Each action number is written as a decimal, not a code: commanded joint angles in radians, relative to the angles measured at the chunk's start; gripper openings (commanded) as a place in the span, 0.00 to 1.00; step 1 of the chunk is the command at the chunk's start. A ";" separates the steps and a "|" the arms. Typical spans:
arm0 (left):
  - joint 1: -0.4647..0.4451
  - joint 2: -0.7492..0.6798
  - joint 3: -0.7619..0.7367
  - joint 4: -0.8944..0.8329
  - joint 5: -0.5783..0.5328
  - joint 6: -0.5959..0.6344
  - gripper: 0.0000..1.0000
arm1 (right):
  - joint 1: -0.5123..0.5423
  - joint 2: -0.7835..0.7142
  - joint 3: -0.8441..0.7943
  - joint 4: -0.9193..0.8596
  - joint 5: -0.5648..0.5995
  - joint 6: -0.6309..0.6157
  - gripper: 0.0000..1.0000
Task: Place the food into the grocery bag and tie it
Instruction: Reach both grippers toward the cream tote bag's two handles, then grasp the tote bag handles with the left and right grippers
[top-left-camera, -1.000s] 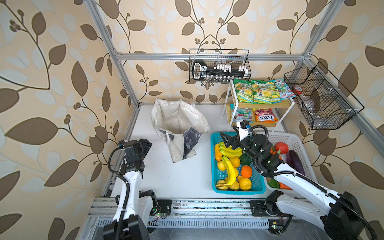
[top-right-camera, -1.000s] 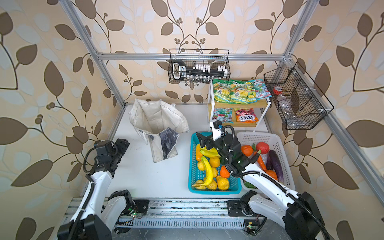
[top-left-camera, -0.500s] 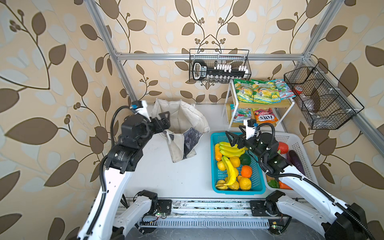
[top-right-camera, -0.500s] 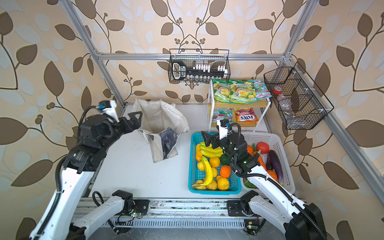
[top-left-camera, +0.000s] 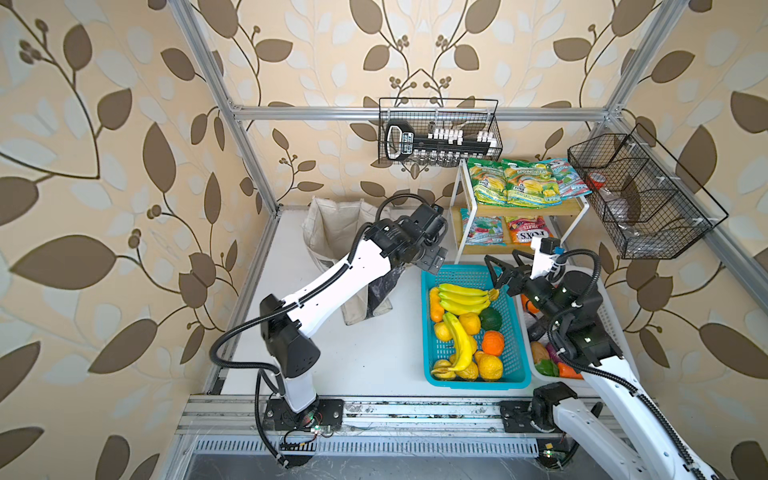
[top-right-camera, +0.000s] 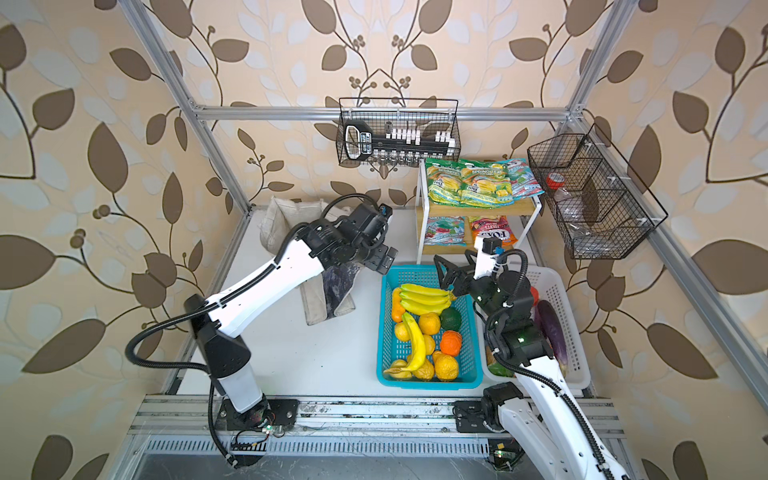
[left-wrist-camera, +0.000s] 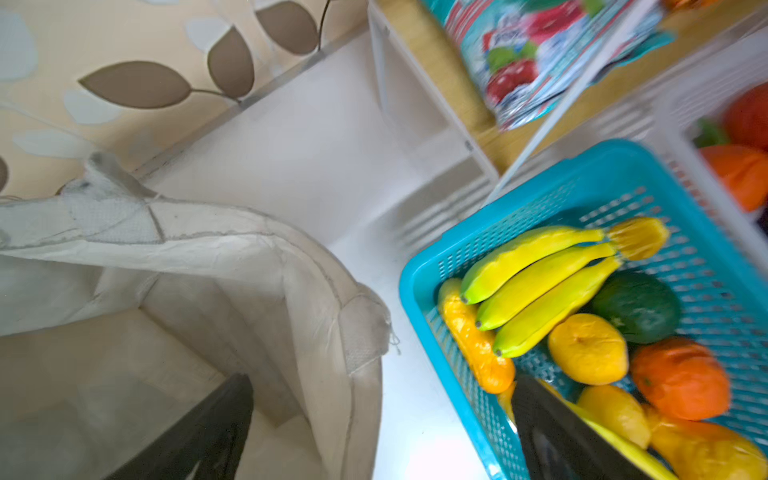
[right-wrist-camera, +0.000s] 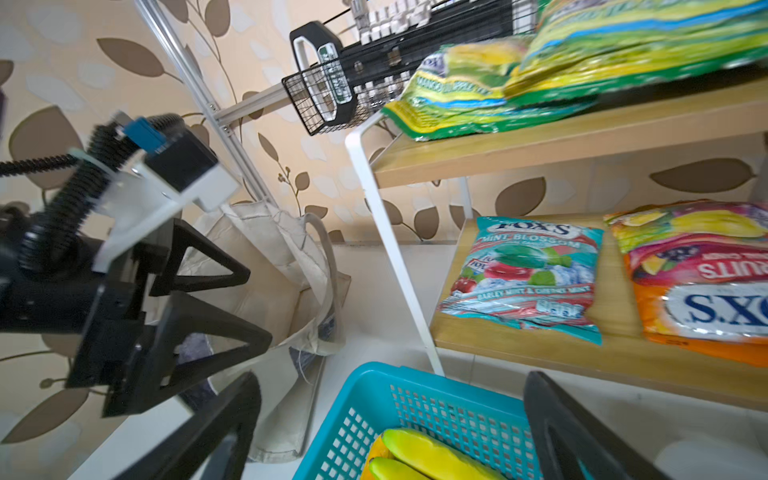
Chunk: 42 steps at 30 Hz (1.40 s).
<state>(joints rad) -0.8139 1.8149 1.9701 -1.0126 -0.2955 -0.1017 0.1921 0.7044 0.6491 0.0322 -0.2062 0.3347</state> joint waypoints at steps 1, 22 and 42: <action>-0.039 0.075 0.184 -0.206 -0.171 0.016 0.98 | -0.037 -0.025 0.029 -0.078 -0.049 0.024 1.00; -0.011 0.208 0.166 -0.380 -0.216 -0.031 0.52 | -0.049 -0.029 0.041 -0.121 -0.113 0.060 1.00; -0.180 -0.245 -0.258 -0.305 0.009 -0.170 0.00 | 0.110 0.043 0.047 -0.075 -0.080 0.087 1.00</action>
<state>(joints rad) -0.9604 1.6260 1.7481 -1.2819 -0.3195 -0.2153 0.2722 0.7502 0.6659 -0.0700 -0.3180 0.4194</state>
